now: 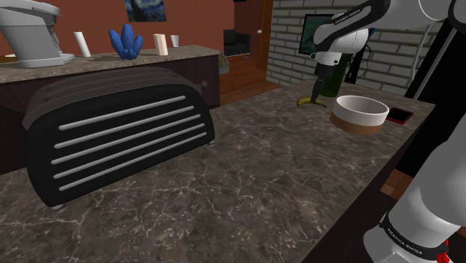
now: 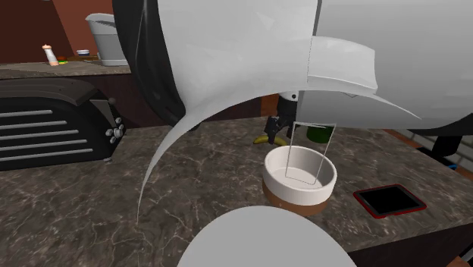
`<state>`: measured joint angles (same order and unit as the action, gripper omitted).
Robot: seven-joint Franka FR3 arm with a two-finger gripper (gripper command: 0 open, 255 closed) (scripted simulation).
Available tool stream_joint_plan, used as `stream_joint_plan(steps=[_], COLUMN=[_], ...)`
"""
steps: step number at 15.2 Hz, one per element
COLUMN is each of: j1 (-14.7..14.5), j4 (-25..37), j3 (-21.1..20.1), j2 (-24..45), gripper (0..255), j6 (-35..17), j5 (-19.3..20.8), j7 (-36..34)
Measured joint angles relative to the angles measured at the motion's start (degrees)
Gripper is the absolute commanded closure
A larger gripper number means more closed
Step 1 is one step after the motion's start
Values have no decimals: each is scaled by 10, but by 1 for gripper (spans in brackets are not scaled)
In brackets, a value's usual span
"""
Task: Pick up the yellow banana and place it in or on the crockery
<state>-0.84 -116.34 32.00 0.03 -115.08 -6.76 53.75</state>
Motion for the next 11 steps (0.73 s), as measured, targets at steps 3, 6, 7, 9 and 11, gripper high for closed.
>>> stream_joint_plan(steps=[3,6,7,9,11], j1=[0,0,0,0,0], j4=[-1,-1,-1,-1,-1], j3=[0,0,0,0,0], j2=[1,1,1,1,1], gripper=[0,255,255,255,255], j6=[-2,-2,-2,-2,-2], j5=[0,-1,-1,-1,-1], j7=[0,1,1,1,1])
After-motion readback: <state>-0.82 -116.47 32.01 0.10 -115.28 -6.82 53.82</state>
